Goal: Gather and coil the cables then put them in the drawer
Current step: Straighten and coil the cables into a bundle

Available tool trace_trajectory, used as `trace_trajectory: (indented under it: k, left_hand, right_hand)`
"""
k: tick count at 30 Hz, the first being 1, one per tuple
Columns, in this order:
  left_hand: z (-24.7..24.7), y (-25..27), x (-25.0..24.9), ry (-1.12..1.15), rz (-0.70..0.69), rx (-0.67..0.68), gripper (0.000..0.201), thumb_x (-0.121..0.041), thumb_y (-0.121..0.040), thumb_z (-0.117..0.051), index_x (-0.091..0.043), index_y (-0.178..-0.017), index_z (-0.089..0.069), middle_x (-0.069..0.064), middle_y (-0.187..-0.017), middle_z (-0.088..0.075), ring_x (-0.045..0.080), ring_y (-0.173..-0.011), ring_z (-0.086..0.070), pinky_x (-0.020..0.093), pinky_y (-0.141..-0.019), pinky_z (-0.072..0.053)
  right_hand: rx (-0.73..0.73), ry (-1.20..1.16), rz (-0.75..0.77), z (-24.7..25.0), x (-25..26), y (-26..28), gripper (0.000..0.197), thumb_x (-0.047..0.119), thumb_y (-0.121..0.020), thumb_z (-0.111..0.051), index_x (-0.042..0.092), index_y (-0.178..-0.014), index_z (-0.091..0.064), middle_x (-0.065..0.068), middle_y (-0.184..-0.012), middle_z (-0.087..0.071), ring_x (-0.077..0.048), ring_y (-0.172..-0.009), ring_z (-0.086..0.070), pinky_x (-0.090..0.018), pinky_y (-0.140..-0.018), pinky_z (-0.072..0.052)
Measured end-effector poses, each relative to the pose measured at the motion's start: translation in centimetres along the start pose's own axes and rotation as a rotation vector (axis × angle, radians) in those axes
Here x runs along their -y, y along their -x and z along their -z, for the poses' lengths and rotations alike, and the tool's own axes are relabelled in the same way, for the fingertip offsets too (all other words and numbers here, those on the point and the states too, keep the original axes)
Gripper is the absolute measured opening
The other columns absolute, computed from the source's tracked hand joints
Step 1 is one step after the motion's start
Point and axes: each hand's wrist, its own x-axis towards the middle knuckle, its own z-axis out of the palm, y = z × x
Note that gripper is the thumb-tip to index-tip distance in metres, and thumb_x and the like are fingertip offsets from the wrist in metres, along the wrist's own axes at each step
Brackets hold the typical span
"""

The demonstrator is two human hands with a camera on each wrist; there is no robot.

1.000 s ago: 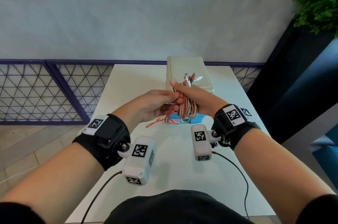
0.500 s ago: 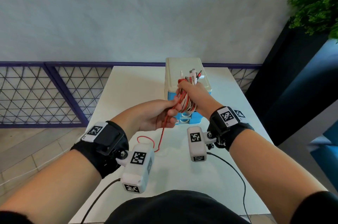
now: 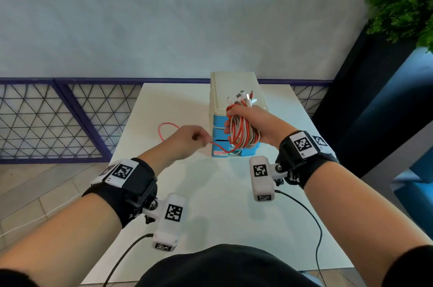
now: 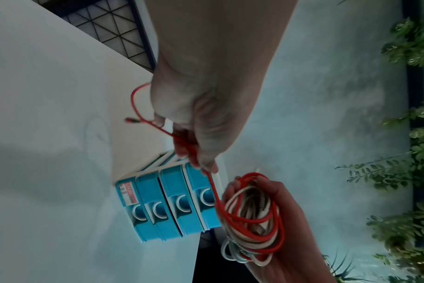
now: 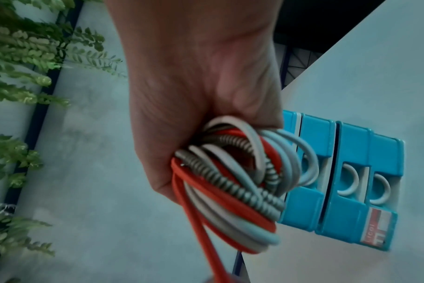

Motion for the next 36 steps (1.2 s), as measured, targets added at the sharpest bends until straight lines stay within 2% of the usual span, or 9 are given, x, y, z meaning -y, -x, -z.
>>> trace_trajectory:
  k: [4,7,10,13,18,25,29,33,36]
  left_hand:
    - [-0.1,-0.4,-1.4,0.089,-0.159,-0.137,0.008,-0.007,-0.086,-0.064,-0.013,-0.081,-0.062,-0.005,-0.075,-0.061,0.01,-0.072,-0.057,0.008,-0.061,-0.043]
    - [-0.2,-1.0,-1.4,0.063,-0.212,-0.185,0.008,-0.013,-0.082,-0.07,-0.017,-0.08,-0.064,-0.008,-0.079,-0.065,0.012,-0.08,-0.064,0.027,-0.077,-0.052]
    - [-0.2,-1.1,-1.5,0.05,-0.18,-0.196,0.017,-0.021,-0.08,-0.072,-0.015,-0.09,-0.059,-0.006,-0.077,-0.064,0.015,-0.073,-0.062,0.032,-0.07,-0.051]
    - [0.1,-1.0,-1.6,0.104,-0.045,-0.123,0.025,-0.034,-0.09,-0.059,-0.01,-0.094,-0.055,-0.001,-0.067,-0.06,0.015,-0.053,-0.05,0.027,-0.057,-0.045]
    - [0.8,-0.6,-0.7,0.599,0.241,0.055,0.035,-0.036,-0.101,-0.035,-0.015,-0.079,-0.053,-0.006,-0.052,-0.042,0.012,-0.042,-0.036,0.028,-0.057,-0.047]
    - [-0.3,-0.4,-2.8,0.803,0.175,0.189,0.018,-0.023,-0.096,-0.05,-0.014,-0.089,-0.064,-0.005,-0.068,-0.06,0.01,-0.06,-0.057,0.025,-0.063,-0.057]
    - [-1.3,-0.6,-3.9,0.67,0.154,0.196,0.019,-0.027,-0.092,-0.058,-0.012,-0.082,-0.065,-0.001,-0.07,-0.065,0.009,-0.061,-0.064,0.024,-0.064,-0.059]
    - [-1.4,-0.8,-4.1,0.658,0.162,0.205,0.017,-0.027,-0.09,-0.06,-0.013,-0.083,-0.066,0.0,-0.072,-0.068,0.01,-0.059,-0.065,0.024,-0.063,-0.059]
    - [-1.3,-0.8,-4.0,0.613,0.183,0.258,0.021,-0.032,-0.093,-0.055,-0.016,-0.082,-0.063,-0.004,-0.064,-0.061,0.008,-0.048,-0.054,0.021,-0.051,-0.053]
  right_hand:
    - [0.117,0.054,-0.097,-0.9,-0.4,0.0,0.01,0.015,-0.093,-0.056,0.006,-0.092,-0.058,-0.015,-0.083,-0.068,-0.023,-0.072,-0.069,-0.034,-0.071,-0.059]
    - [0.212,0.068,-0.119,-1.4,-0.8,-0.2,0.015,0.02,-0.093,-0.058,0.006,-0.092,-0.061,-0.014,-0.086,-0.067,-0.024,-0.079,-0.067,-0.042,-0.089,-0.053]
    - [0.17,0.081,-0.099,-1.5,-1.0,-0.2,0.014,0.018,-0.092,-0.057,0.006,-0.087,-0.062,-0.012,-0.081,-0.065,-0.02,-0.07,-0.067,-0.035,-0.076,-0.057]
    - [0.054,0.091,-0.033,-1.1,-1.2,-0.5,0.016,0.015,-0.092,-0.057,0.007,-0.08,-0.061,-0.01,-0.071,-0.065,-0.015,-0.056,-0.067,-0.025,-0.058,-0.057]
    - [-0.139,0.077,0.021,0.5,-1.7,-2.0,0.019,0.027,-0.089,-0.064,0.01,-0.084,-0.059,-0.007,-0.069,-0.066,-0.02,-0.062,-0.066,-0.034,-0.067,-0.059]
    - [-0.162,0.168,0.029,-0.3,-2.3,-3.0,0.046,0.057,-0.082,-0.064,0.012,-0.091,-0.062,-0.007,-0.075,-0.067,-0.019,-0.067,-0.069,-0.033,-0.07,-0.059]
    - [-0.042,0.135,0.015,-1.0,-2.0,-2.8,0.048,0.061,-0.082,-0.061,0.017,-0.065,-0.055,-0.005,-0.057,-0.06,-0.019,-0.055,-0.062,-0.03,-0.063,-0.055]
    - [0.044,0.097,0.015,-0.9,-2.0,-2.8,0.033,0.038,-0.085,-0.068,0.014,-0.066,-0.058,-0.008,-0.055,-0.057,-0.022,-0.05,-0.058,-0.032,-0.059,-0.052]
    - [-0.081,0.097,0.018,-0.8,-2.1,-3.0,0.015,0.017,-0.083,-0.065,0.01,-0.071,-0.059,-0.01,-0.059,-0.06,-0.021,-0.052,-0.061,-0.03,-0.057,-0.054]
